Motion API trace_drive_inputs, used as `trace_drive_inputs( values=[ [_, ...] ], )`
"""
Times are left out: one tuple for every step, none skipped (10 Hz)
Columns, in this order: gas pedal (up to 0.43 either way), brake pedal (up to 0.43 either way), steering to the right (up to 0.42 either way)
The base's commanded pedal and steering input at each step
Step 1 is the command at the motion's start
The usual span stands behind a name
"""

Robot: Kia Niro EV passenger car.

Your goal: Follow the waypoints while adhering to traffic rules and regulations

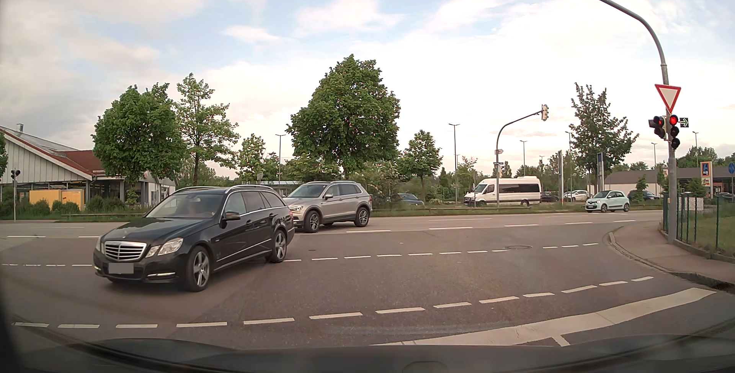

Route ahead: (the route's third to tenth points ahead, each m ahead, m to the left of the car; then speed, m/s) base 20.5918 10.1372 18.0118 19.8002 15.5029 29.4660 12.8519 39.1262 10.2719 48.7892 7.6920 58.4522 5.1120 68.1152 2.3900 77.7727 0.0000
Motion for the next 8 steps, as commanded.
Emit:
trace_drive_inputs(
  values=[
    [0.0, 0.36, -0.001],
    [0.0, 0.36, -0.001],
    [0.0, 0.36, -0.001],
    [0.0, 0.36, -0.001],
    [0.0, 0.36, -0.001],
    [0.0, 0.36, -0.001],
    [0.0, 0.36, -0.001],
    [0.0, 0.36, -0.001]
  ],
)
